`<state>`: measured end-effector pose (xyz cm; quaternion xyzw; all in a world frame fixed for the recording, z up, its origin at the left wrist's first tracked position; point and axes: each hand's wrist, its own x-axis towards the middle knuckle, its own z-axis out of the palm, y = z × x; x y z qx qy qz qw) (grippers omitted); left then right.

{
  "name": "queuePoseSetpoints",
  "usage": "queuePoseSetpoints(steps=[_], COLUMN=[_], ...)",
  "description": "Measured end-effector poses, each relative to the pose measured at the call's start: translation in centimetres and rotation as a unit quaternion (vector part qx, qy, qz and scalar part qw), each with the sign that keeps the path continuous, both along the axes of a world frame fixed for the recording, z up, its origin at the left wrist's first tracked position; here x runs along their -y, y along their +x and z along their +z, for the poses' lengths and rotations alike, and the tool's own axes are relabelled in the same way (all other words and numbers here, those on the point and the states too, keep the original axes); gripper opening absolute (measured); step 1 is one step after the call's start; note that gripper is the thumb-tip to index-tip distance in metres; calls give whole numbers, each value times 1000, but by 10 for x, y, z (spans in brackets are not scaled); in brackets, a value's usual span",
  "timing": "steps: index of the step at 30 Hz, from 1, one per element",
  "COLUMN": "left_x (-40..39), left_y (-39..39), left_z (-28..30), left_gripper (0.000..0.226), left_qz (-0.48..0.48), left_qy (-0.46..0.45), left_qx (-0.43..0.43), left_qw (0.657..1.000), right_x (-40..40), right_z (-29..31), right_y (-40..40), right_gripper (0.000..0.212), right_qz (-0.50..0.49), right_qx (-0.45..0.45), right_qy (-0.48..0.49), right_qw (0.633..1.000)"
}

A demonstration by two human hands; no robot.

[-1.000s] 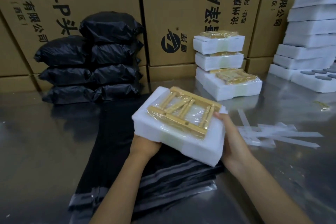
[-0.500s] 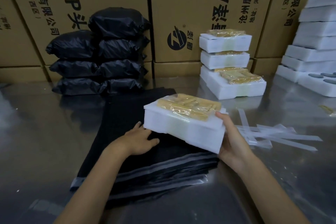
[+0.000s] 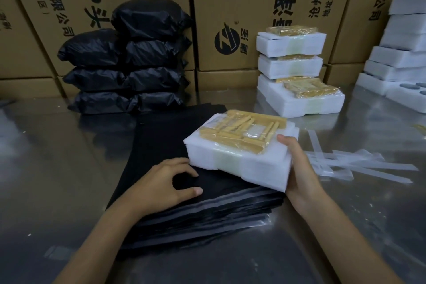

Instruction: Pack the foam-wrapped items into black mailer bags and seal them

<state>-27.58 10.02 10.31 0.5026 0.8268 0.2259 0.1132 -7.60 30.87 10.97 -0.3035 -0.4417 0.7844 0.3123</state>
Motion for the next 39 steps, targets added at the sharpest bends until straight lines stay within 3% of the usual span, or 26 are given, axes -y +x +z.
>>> queuePoseSetpoints(steps=[3, 9, 15, 19, 23, 27, 35, 39], left_x=[4, 3, 2, 2, 2, 4, 18, 21], left_y=[-2, 4, 11, 17, 12, 5, -11, -16], left_z=[4, 5, 11, 13, 10, 7, 16, 16], left_gripper=[38, 19, 4, 23, 35, 25, 59, 61], left_qz=[2, -4, -7, -13, -10, -8, 8, 20], left_qy=[-18, 3, 31, 57, 27, 25, -26, 35], left_qx=[27, -79, -118, -118, -130, -120, -114, -64], left_qw=[999, 997, 993, 991, 991, 992, 993, 997], right_x=[0, 0, -2, -2, -3, -3, -7, -5], right_z=[-1, -1, -1, -1, -1, -1, 2, 3], right_y=[0, 3, 5, 5, 6, 7, 14, 14], right_gripper=[50, 40, 41, 37, 37, 47, 38, 42], right_qz=[-3, -4, -8, -22, -25, -28, -40, -43], right_qx=[-19, -55, -79, -77, -82, -90, -90, -79], right_qy=[-6, -10, -23, -33, -37, -41, -16, -13], right_qw=[1000, 998, 997, 996, 996, 995, 995, 996])
